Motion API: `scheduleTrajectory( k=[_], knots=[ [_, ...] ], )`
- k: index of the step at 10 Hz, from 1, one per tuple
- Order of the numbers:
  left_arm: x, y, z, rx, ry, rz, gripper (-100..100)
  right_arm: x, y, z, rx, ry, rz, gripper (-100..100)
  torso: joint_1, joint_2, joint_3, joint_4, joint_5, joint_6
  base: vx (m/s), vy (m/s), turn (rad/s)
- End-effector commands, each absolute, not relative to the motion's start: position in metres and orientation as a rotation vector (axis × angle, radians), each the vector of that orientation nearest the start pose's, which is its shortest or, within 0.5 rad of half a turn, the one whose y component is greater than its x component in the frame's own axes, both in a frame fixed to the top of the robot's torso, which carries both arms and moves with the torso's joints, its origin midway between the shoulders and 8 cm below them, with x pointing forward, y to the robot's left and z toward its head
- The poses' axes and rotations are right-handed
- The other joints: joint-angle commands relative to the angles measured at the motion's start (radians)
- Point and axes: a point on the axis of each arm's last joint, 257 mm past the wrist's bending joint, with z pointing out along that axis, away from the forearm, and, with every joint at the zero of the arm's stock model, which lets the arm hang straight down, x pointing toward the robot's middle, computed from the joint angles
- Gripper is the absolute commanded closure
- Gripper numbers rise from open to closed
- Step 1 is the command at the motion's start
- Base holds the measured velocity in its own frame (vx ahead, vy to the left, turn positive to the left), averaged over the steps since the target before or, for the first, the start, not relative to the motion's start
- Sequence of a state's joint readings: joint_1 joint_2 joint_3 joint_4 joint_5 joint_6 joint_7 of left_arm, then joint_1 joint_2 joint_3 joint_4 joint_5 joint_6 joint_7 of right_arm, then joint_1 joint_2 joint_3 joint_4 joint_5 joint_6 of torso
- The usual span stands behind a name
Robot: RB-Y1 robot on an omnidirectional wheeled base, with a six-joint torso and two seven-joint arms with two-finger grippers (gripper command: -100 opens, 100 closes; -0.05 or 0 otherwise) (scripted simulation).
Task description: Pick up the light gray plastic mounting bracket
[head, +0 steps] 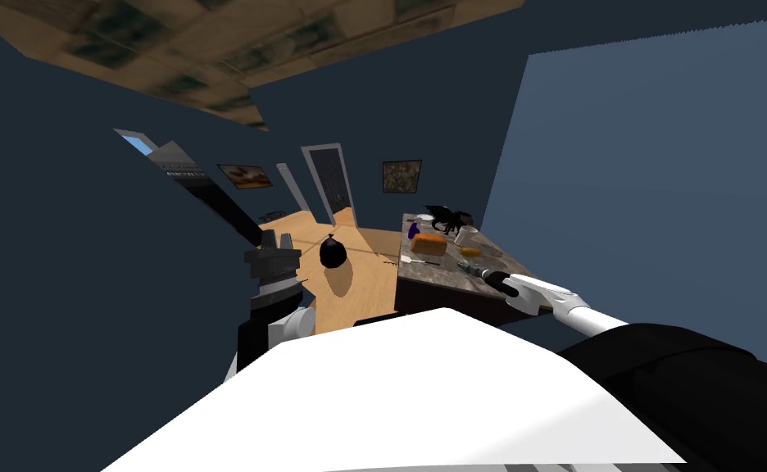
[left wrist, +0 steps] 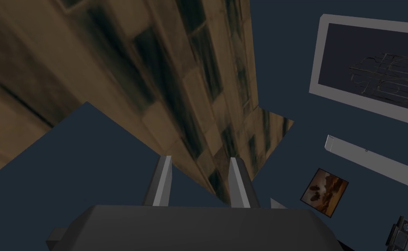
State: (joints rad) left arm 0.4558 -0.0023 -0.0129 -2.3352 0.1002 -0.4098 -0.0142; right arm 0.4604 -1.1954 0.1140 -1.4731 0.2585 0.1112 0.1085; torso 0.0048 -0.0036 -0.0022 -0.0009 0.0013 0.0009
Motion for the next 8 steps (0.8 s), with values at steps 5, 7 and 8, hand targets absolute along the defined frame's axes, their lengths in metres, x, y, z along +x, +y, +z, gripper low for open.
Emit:
scheduleTrajectory(
  k=[5, 7, 8],
  knots=[
    [0.350, 0.281, 0.046, -0.712, 0.552, -1.388, 0, 0.317, -0.653, -0.317, 0.347, 2.152, -0.359, -100, -0.006, 0.006, 0.004, 0.001, -0.001, -0.001, -0.023, -0.006, 0.148],
    [0.350, 0.281, 0.046, -0.712, 0.553, -1.388, 0, 0.290, -0.673, -0.321, 0.451, 2.143, -0.408, -100, -0.010, 0.013, 0.008, 0.003, -0.002, -0.001, -0.148, -0.077, 0.471],
    [0.350, 0.281, 0.046, -0.712, 0.553, -1.388, 0, 0.276, -0.683, -0.323, 0.503, 2.137, -0.434, -100, -0.010, 0.013, 0.008, 0.003, -0.002, -0.001, -0.171, -0.056, 0.449]
  ],
)
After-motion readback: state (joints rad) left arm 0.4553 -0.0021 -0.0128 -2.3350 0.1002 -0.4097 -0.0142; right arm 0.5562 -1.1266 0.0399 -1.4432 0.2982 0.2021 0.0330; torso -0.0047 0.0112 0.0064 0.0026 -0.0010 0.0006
